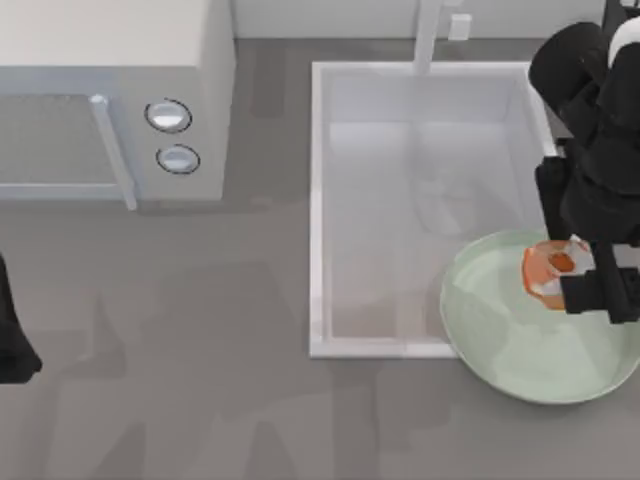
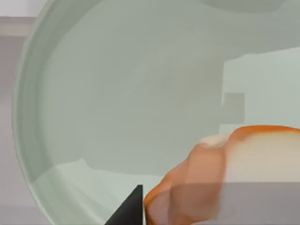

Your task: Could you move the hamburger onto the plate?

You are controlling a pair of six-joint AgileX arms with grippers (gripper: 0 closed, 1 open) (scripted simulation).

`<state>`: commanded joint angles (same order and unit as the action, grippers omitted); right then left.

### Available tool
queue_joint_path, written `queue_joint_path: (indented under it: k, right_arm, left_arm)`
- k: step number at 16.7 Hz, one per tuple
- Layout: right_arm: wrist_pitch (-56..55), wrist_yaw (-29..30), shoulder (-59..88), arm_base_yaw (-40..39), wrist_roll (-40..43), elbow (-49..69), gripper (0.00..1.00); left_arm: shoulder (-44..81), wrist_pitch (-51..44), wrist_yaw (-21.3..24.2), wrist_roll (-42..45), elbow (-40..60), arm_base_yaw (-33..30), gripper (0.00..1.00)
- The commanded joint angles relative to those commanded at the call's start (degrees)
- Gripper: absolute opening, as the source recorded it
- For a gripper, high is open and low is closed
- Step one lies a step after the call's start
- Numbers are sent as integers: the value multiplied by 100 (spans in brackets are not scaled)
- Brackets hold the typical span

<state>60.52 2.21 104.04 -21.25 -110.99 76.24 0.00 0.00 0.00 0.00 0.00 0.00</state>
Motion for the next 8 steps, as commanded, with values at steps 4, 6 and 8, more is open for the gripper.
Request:
queue_joint_path:
  k: [4, 6, 8]
  right_arm:
    - [6, -6, 22, 29, -2, 11, 0]
    - [-91, -6, 66, 33, -5, -75, 0]
    - [-346, -5, 154, 24, -4, -237, 0]
  left_arm:
    - [0, 0, 0, 0, 0, 0, 100]
    - [0, 0, 0, 0, 0, 0, 100]
    - [0, 0, 0, 0, 0, 0, 100]
